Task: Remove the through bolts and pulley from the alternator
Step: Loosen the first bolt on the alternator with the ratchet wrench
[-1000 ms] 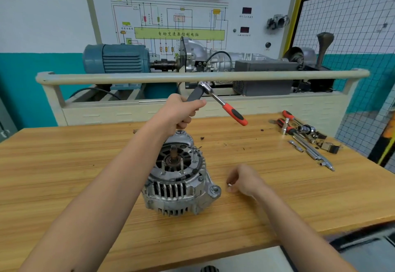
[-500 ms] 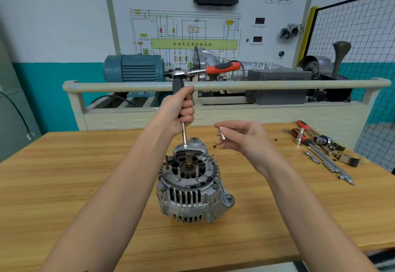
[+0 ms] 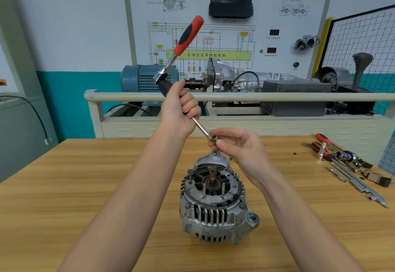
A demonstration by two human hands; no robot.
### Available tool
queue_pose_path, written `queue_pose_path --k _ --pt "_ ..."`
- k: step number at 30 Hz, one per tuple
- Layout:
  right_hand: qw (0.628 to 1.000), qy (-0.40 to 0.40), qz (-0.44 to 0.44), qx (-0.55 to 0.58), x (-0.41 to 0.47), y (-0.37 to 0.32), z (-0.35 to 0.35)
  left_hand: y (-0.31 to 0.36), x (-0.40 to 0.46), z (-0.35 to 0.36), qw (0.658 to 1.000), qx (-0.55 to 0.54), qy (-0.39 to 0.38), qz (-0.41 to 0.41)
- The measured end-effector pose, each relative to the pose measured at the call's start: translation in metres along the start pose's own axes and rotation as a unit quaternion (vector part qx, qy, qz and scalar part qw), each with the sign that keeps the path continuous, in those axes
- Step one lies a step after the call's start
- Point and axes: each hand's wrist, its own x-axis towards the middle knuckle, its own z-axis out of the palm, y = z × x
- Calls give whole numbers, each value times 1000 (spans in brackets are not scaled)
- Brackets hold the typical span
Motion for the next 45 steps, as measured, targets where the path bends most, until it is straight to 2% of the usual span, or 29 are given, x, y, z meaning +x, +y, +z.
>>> queue_pose_path --k 8,16,21,24,26,29,33,38,45 --pt "999 20 -32 -3 -1 9 4 -3 -1 -1 998 19 28 50" --pt "999 34 -14 -6 -3 14 12 -8 -6 -2 990 74 50 114" --pt "998 31 -16 -52 -3 17 18 -9 -11 1 980 134 47 138" --pt "997 30 -5 -73 0 15 16 -6 -15 3 979 130 44 151" --pt "999 42 24 -12 2 11 10 1 -16 5 981 102 46 157" --pt "983 42 83 157 4 6 2 10 -17 5 985 58 49 157" --pt "955 -3 113 275 5 2 0 11 -20 5 985 55 49 153" --pt "943 -30 115 309 5 1 -3 9 -24 9 986 53 47 151" --pt "932 -27 136 334 4 3 0 5 -27 15 988 31 45 142"
